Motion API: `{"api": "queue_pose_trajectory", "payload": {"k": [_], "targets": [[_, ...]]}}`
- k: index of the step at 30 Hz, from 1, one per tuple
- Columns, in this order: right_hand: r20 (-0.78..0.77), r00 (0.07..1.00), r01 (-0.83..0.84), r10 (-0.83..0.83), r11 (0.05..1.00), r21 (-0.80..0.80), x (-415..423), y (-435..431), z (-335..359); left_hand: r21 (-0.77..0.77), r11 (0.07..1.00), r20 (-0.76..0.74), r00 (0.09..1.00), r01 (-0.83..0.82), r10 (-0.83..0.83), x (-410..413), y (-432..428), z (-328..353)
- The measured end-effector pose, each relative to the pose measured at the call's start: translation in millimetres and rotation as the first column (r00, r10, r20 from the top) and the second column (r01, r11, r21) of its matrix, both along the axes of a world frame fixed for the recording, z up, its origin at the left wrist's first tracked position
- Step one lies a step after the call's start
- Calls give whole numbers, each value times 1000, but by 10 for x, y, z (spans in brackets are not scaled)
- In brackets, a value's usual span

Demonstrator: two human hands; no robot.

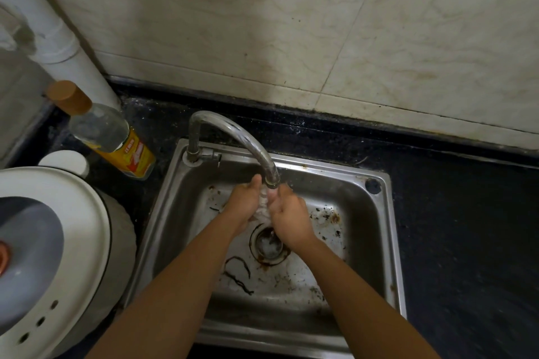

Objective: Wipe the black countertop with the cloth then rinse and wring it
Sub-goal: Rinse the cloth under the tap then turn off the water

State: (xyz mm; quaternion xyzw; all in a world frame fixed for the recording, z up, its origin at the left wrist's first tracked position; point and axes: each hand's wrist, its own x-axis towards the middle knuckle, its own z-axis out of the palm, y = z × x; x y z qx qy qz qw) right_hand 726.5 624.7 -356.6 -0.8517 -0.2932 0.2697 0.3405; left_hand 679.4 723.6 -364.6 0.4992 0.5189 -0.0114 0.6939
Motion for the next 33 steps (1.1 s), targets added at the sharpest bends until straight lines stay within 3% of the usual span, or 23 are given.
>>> {"api": "queue_pose_trajectory", "payload": {"k": [3,7,9,13,18,21,24,26,29,31,33], "targets": [[-31,996,85,-87,995,-55,48,67,-34,88,994,-2,998,66,-66,-59,4,21],[-241,936,228,-255,965,-131,179,132,-57,11,996,78,993,89,-90,-141,29,-4],[-407,844,318,-350,937,-144,222,130,-68,-17,996,121,989,90,-87,-182,71,-29],[-731,556,461,-395,879,-124,231,103,-43,36,991,115,985,128,-132,-269,123,-50],[-860,441,530,-258,848,18,126,139,-40,58,998,68,997,21,-25,-231,101,46],[-863,491,490,-118,857,162,116,113,-19,42,997,18,998,-58,58,-225,172,107],[-675,729,304,-112,937,172,105,85,36,44,998,-52,998,47,-45,-258,242,121],[-596,794,228,-120,968,109,106,89,49,111,988,-48,994,103,-98,-277,232,126],[-545,827,169,-134,985,14,115,104,58,181,980,2,996,84,-86,-258,150,177],[-558,804,207,-205,977,-60,130,115,50,73,997,113,993,20,-29,-242,96,251],[-614,730,287,-299,950,-122,149,111,63,1,998,219,974,64,-63,-256,77,257]]}}
